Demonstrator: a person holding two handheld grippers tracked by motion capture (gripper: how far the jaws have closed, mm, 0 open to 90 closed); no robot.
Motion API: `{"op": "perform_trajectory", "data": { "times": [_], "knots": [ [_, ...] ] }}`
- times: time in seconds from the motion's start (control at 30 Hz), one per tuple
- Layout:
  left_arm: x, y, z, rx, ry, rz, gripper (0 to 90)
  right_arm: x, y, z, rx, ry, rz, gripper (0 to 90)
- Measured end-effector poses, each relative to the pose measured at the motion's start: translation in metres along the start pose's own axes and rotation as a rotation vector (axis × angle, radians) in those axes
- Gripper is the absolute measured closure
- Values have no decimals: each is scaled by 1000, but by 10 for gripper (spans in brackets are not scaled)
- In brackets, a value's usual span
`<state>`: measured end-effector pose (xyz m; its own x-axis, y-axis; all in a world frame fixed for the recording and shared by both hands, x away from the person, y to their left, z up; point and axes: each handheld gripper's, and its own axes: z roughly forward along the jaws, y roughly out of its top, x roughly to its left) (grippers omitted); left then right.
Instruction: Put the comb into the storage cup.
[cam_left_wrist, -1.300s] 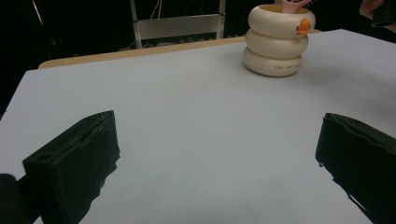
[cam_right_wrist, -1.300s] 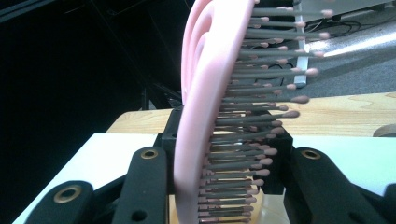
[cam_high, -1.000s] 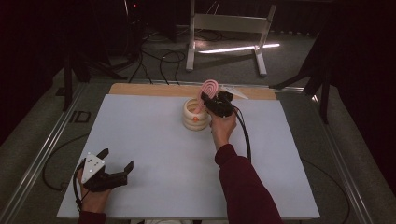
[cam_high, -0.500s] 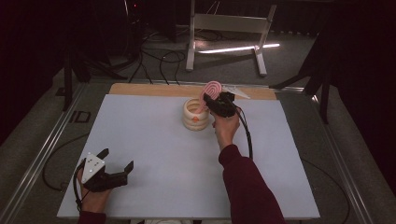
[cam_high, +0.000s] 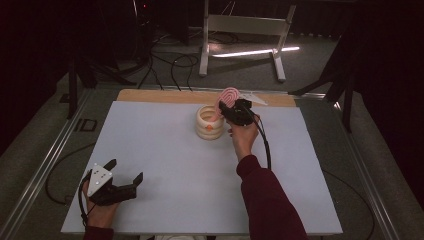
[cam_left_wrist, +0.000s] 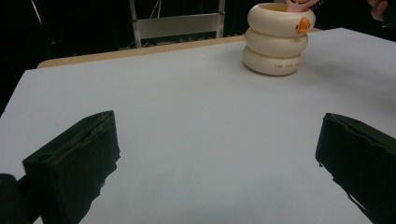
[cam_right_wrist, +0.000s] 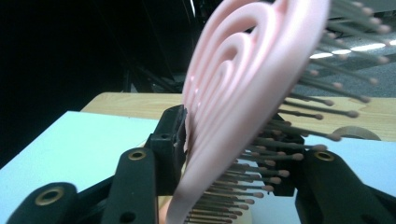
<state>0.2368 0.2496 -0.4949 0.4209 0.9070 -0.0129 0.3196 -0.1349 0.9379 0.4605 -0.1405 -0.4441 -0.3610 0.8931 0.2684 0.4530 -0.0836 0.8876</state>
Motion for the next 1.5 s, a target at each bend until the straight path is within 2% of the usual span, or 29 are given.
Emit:
{"op": "perform_trajectory", "data": {
  "times": [0.2, 0.43, 0.53, 0.57, 0.77, 1.07, 1.5],
  "knots": [
    [0, 0, 0, 1, 1, 0, 3, -1, 0, 0, 6, 4, 1, 517],
    [0, 0, 0, 0, 1, 1, 3, -6, 1, -2, 46, 11, 31, 428],
    [0, 0, 0, 1, 1, 0, 3, -7, 1, -3, 52, 8, 32, 419],
    [0, 0, 0, 1, 1, 0, 3, -9, 1, -4, 66, 1, 28, 369],
    [0, 0, 0, 4, 0, 4, 3, -10, 2, -6, 79, -1, 15, 332],
    [0, 0, 0, 3, 1, 2, 3, -11, 4, -9, 102, 9, -15, 229],
    [0, 0, 1, 5, 0, 1, 3, -12, 6, -14, 121, 6, -61, 171]
  ]
}}
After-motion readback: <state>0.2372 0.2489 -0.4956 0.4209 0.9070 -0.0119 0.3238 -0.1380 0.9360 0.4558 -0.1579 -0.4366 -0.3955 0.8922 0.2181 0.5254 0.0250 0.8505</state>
